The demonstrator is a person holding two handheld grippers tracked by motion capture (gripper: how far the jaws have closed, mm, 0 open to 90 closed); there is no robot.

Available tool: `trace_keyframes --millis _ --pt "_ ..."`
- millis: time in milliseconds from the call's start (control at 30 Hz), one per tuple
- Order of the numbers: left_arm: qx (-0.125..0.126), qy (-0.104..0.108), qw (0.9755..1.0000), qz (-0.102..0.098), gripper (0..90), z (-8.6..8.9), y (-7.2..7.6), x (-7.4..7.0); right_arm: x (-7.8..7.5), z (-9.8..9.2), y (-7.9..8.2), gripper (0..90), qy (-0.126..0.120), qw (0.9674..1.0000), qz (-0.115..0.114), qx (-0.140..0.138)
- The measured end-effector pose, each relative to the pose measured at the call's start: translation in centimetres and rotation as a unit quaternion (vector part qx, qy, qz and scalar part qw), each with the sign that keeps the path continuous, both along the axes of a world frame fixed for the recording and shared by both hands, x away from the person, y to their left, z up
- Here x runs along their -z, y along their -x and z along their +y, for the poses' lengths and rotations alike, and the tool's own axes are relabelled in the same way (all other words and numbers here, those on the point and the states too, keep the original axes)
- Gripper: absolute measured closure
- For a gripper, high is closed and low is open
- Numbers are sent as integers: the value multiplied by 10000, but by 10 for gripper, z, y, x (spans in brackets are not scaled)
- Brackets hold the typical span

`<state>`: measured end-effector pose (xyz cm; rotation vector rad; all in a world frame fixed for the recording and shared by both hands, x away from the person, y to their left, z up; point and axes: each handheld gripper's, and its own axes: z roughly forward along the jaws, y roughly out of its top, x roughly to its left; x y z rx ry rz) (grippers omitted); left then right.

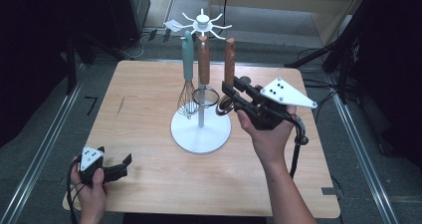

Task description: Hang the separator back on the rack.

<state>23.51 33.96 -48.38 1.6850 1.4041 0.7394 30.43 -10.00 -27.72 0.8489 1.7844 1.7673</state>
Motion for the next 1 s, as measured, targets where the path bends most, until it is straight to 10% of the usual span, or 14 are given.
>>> trace_keyframes --millis 833,1000 --pt "29 -38 9999 109 0 0 -1 0 1 14 -20 697 -5 9996 255 -90" --pt "35 -45 9999 101 0 0 -1 0 8 9 -12 473 7 9999 27 106"
